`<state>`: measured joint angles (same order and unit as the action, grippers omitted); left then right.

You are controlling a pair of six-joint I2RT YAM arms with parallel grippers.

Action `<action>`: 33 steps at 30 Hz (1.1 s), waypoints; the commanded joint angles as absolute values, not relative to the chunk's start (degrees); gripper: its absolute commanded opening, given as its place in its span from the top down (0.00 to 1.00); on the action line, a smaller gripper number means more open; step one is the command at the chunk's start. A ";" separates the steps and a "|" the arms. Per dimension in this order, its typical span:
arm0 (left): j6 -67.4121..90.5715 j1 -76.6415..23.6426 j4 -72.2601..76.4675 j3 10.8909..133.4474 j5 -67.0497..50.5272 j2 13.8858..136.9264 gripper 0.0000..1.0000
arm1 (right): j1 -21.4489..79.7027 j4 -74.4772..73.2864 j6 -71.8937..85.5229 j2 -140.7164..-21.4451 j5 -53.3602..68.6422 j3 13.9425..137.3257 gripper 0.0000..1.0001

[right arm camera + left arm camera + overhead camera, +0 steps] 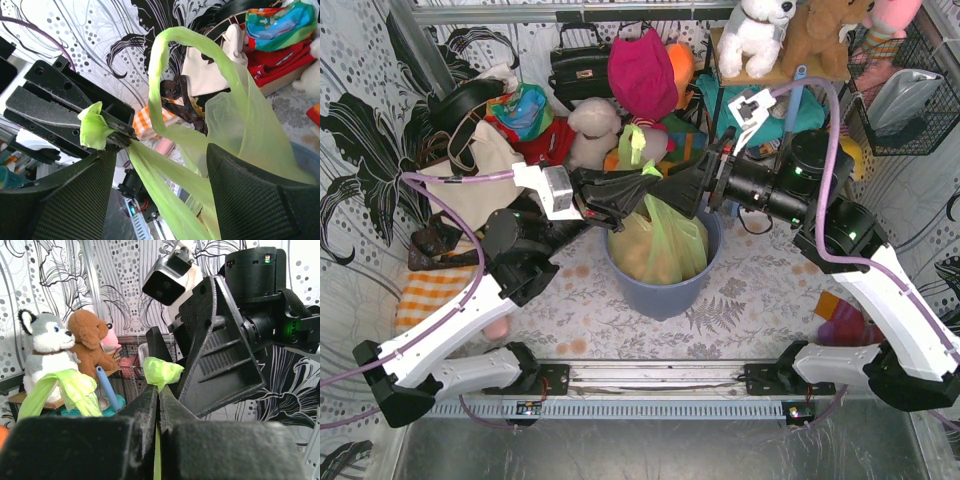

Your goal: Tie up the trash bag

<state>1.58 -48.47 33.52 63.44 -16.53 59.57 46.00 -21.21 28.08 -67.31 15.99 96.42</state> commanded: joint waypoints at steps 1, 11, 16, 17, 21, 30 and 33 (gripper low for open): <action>1.80 -48.34 33.65 66.43 -19.15 60.14 0.93 | 46.32 -16.45 20.87 -69.75 21.44 99.02 0.28; 2.11 -48.34 33.73 67.14 -17.57 60.12 0.84 | 46.32 -13.35 19.33 -69.17 21.35 96.09 0.86; 1.92 -48.34 33.34 67.90 -15.97 59.87 0.61 | 46.32 -12.62 19.73 -68.18 20.46 94.95 1.00; 1.93 -48.34 33.01 68.31 -15.50 59.72 0.57 | 46.32 -12.49 19.77 -68.05 20.48 94.95 1.00; 1.29 -48.34 31.05 70.12 -14.22 59.38 0.45 | 46.31 -12.20 20.12 -67.65 19.41 93.74 1.00; 5.18 -48.34 18.80 76.48 3.84 57.76 0.42 | 46.32 -12.97 20.22 -65.90 16.87 93.13 1.00; 8.08 -48.34 9.74 81.77 8.23 59.73 0.41 | 46.27 -13.42 20.42 -65.17 16.07 93.03 1.00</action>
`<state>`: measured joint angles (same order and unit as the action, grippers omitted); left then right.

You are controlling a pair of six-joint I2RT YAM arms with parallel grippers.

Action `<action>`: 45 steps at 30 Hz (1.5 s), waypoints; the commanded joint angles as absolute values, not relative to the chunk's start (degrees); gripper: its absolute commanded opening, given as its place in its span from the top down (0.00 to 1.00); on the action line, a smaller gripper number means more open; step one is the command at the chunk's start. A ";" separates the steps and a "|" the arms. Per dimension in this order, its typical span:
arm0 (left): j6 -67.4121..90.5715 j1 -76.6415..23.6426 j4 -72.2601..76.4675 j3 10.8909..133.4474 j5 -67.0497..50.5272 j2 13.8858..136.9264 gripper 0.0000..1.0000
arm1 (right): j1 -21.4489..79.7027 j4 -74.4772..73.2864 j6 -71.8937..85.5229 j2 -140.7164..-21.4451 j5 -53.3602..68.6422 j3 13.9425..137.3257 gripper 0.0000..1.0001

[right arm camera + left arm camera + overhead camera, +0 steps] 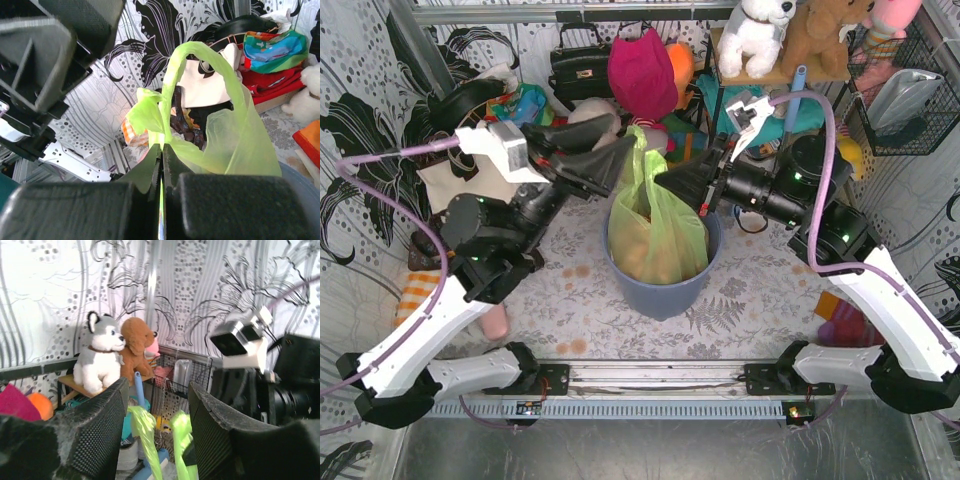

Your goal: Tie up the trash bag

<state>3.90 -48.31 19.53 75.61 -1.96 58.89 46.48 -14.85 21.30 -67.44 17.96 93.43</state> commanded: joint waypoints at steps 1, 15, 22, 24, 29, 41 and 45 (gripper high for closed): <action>9.23 -48.34 7.26 83.26 8.63 60.42 0.40 | 46.31 -13.40 20.52 -64.93 15.90 92.92 1.00; 17.18 -48.34 -7.96 88.69 6.33 62.84 0.43 | 46.32 -14.02 20.83 -62.15 13.10 92.90 1.00; 16.16 -48.34 -9.13 90.20 5.74 64.29 0.71 | 46.32 -13.81 21.22 -62.17 12.38 92.92 1.00; 15.69 -48.34 -9.15 91.14 5.40 64.34 0.86 | 46.30 -13.99 21.38 -62.14 11.27 92.90 1.00; 14.41 -48.34 -8.57 94.36 4.55 63.60 1.00 | 46.32 -15.75 24.79 -63.37 0.45 94.49 1.00; 15.02 -48.34 -9.19 100.11 0.95 62.19 1.00 | 46.32 -19.70 21.45 -74.59 -9.74 115.16 1.00; 16.14 -48.34 -8.70 98.58 0.19 61.00 1.00 | 46.32 -18.86 20.44 -75.40 -10.06 115.78 1.00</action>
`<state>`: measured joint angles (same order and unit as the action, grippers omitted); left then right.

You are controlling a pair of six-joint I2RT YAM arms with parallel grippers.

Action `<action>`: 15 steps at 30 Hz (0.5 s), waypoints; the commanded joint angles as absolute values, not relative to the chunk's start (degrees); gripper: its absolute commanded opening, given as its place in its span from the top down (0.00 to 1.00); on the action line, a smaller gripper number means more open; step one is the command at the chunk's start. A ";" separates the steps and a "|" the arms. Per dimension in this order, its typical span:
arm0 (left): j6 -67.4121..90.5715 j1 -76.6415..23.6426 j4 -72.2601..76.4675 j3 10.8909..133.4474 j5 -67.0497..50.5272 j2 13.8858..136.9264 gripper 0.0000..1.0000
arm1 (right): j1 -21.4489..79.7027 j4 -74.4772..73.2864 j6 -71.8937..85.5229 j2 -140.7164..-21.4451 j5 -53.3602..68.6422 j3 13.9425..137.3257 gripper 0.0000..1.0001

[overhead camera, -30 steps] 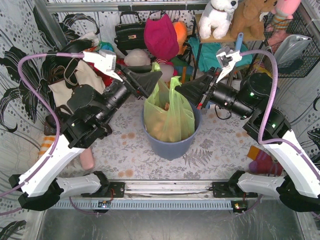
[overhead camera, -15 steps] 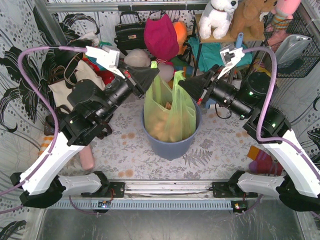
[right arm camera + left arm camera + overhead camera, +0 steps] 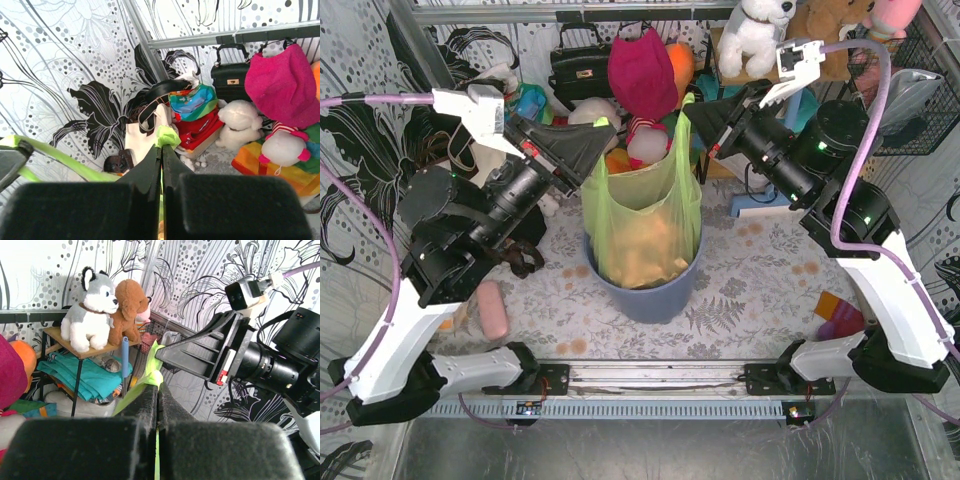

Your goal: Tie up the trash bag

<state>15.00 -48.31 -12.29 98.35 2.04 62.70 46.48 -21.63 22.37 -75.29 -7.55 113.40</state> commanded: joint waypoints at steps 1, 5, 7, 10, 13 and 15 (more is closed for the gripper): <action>16.29 -48.34 -8.93 97.99 0.24 60.72 1.00 | 46.32 -18.58 20.35 -75.22 -10.10 115.28 1.00; 17.16 -48.34 -9.29 93.63 1.68 58.55 1.00 | 46.32 -16.61 20.64 -72.73 -10.43 108.71 1.00; 17.52 -48.34 -9.27 91.01 3.65 56.93 1.00 | 46.32 -15.36 21.10 -70.70 -10.96 104.40 1.00; 17.37 -48.34 -9.43 88.88 6.81 54.81 0.99 | 46.32 -14.88 21.25 -68.07 -13.49 99.85 1.00; 16.27 -48.34 -10.23 89.19 8.72 53.80 0.97 | 46.27 -14.62 21.39 -66.02 -15.13 97.07 1.00; 15.16 -48.34 -11.32 90.58 10.17 54.13 0.97 | 46.32 -14.15 21.71 -64.92 -15.17 95.91 1.00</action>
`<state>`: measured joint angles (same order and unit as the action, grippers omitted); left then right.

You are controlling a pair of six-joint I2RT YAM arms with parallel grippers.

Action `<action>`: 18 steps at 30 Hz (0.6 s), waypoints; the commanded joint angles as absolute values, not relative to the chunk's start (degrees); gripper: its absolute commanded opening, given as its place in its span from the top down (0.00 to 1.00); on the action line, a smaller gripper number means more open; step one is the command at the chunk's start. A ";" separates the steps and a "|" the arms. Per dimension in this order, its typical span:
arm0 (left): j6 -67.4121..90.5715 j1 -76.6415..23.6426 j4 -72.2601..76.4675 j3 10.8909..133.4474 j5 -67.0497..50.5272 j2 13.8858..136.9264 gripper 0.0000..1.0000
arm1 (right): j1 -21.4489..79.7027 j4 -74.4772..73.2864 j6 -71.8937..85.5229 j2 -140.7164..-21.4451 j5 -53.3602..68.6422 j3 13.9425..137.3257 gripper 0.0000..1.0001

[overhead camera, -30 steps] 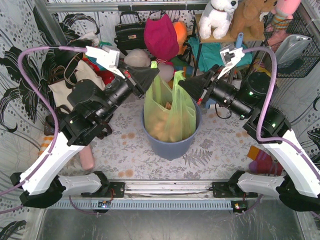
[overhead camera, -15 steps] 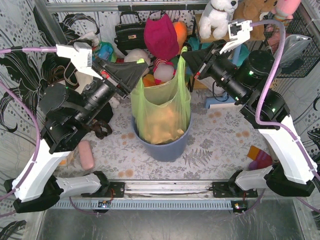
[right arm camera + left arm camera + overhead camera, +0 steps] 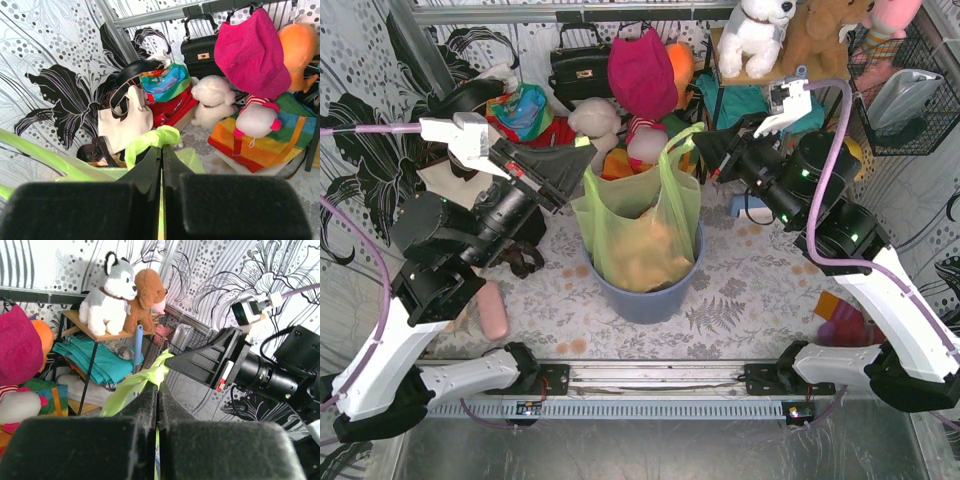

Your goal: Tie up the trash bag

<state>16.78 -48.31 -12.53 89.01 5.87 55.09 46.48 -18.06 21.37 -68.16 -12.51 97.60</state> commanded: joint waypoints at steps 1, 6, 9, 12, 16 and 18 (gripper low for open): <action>14.45 -48.34 -11.91 91.52 10.63 54.57 0.97 | 46.32 -13.82 21.74 -64.44 -15.16 95.49 1.00; 12.32 -48.34 -14.75 97.44 10.97 57.17 0.97 | 46.30 -10.86 20.50 -63.92 -12.10 95.43 1.00; 11.20 -48.34 -16.00 99.64 10.64 58.92 0.96 | 46.32 -8.56 20.64 -64.43 -8.13 96.61 1.00; 10.26 -48.34 -18.16 101.70 10.98 60.93 0.94 | 46.32 -8.17 20.65 -65.60 -5.89 98.69 1.00; 10.65 -48.34 -19.35 101.92 10.76 61.91 0.89 | 46.32 -7.53 19.45 -66.11 -1.17 98.49 1.00; 11.57 -48.34 -19.52 101.32 11.67 61.24 0.75 | 46.32 -7.33 18.45 -66.09 0.75 98.10 1.00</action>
